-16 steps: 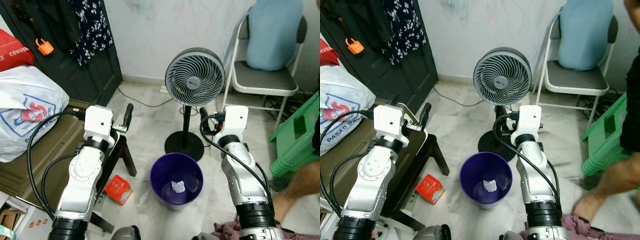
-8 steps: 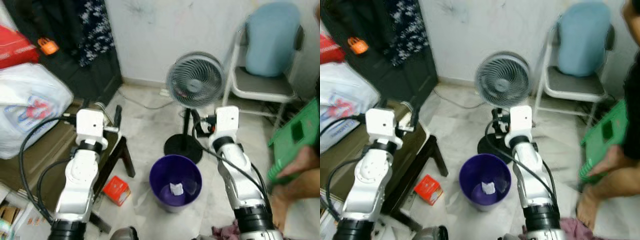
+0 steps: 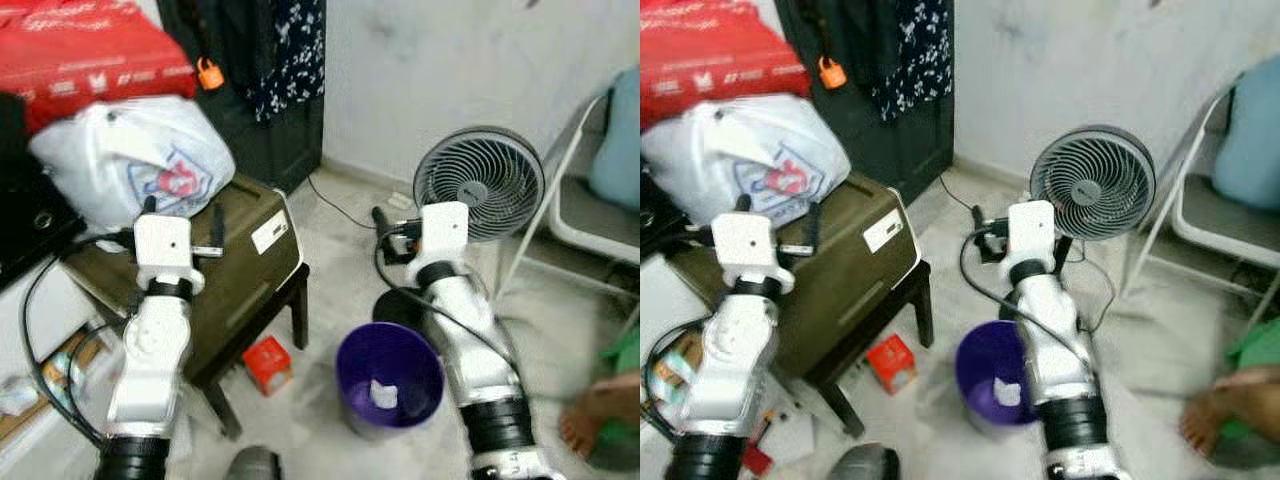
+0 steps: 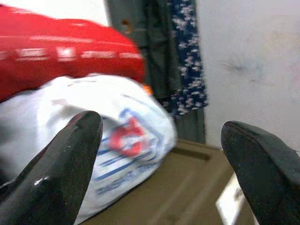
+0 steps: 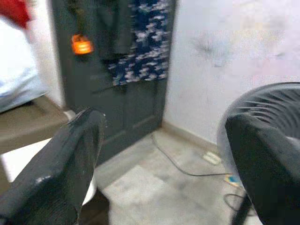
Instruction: Clean up the room
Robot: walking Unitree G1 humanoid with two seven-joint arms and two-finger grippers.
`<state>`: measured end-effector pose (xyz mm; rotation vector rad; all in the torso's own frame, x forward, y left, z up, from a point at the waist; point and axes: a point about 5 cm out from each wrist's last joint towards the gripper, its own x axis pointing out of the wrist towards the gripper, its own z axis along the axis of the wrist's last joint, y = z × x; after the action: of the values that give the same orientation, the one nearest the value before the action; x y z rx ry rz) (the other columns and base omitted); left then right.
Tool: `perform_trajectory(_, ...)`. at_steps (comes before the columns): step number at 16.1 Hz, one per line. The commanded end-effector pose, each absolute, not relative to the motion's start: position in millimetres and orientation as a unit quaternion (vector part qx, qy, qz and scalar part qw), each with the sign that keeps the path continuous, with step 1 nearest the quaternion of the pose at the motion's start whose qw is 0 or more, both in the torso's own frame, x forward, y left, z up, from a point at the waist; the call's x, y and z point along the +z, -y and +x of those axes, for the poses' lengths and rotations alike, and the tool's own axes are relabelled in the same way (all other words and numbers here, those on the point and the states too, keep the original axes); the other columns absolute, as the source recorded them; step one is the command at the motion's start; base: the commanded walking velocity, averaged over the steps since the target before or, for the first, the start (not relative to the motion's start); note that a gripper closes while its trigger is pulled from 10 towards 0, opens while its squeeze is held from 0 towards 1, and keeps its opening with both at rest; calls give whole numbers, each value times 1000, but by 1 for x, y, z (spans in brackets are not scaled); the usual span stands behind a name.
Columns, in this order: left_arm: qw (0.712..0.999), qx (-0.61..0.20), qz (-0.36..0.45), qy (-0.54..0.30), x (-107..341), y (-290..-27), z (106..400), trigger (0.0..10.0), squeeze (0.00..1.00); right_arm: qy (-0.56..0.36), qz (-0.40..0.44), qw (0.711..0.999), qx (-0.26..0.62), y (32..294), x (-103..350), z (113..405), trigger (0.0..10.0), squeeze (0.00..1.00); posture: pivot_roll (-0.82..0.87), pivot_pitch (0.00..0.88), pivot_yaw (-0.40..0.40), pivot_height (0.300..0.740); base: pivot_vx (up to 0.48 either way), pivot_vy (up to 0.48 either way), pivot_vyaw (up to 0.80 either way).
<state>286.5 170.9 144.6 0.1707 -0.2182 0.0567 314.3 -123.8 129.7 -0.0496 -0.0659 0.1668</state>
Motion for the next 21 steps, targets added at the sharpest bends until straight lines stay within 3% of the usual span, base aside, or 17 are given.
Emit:
perform_trajectory(1, 992, 31, 83, 91, 137, -171, 285, 10000, 0, 36, -28, 995, 92, 120, 130, 315, 10000, 0, -28, 0, 43, 740, 0, 0, 800)
perform_trajectory(10, 990, 38, 102, 88, 138, -167, 292, 10000, 0, 36, -32, 997, 67, 126, 129, 314, 10000, 0, -47, 0, 61, 740, 0, 0, 800)
perform_trajectory(13, 995, 5, 69, 72, 132, -164, 287, 10000, 0, 21, -50, 998, 45, 131, 126, 315, 10000, 0, -53, 0, 61, 740, 0, 0, 0)
perform_trajectory(17, 995, 8, 83, 59, 126, -170, 275, 10000, 0, 46, -122, 991, 21, 143, 131, 307, 10000, 0, -59, 0, 60, 740, 0, 0, 0)
perform_trajectory(21, 997, -1, 64, 43, 122, -162, 274, 10000, 0, 21, -83, 996, 37, 142, 116, 295, 10000, 0, -73, 0, 66, 740, 0, 0, 147)
